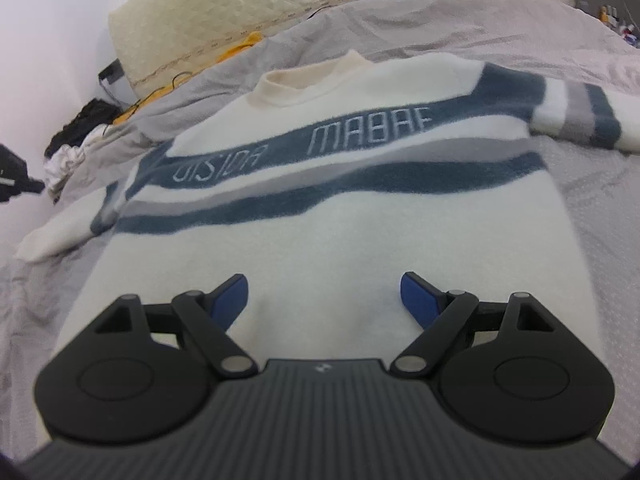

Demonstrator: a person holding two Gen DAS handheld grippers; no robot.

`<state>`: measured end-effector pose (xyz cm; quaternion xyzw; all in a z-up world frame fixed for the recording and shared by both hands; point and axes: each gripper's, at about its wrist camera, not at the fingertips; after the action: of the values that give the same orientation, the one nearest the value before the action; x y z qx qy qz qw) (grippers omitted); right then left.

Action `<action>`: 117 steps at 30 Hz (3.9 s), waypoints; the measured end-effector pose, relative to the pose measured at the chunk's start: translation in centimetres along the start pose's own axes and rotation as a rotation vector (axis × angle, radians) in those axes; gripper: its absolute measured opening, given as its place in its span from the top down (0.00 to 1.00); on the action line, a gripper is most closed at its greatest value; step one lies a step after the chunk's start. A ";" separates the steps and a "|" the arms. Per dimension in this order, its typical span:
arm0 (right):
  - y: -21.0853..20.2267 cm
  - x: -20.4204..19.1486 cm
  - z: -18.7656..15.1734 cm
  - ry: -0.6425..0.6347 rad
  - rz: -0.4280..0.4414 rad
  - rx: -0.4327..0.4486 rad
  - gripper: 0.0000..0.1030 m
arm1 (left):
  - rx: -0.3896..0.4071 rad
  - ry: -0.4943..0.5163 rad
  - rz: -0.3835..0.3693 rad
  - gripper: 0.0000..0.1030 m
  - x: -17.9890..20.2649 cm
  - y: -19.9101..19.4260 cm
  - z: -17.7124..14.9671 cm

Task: Fold large clothes

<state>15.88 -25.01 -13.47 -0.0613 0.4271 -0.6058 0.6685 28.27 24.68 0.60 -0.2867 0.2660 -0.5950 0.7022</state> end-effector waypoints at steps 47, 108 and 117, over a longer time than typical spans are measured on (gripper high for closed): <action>-14.8 8.6 -2.6 0.433 -0.022 -0.104 0.86 | -0.293 -0.240 -0.401 0.87 7.8 -12.7 -21.3; -16.8 5.0 -0.1 0.120 -0.217 0.281 0.41 | 0.184 0.336 -0.328 0.47 25.2 -17.9 -22.5; -12.0 8.9 4.9 0.218 -0.381 0.309 0.40 | 0.123 0.320 -0.338 0.35 24.9 -16.0 -22.8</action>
<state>9.09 -37.87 -7.64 0.0278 0.3795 -0.7817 0.4941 4.84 -3.92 -4.55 -0.1860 0.2852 -0.7570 0.5577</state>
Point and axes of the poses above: each gripper's, at about its wrist camera, not at the fingertips, and y roughly the way its jaws point, x to its right, z to its top, and after that the axes turned 13 degrees about y, right-handed
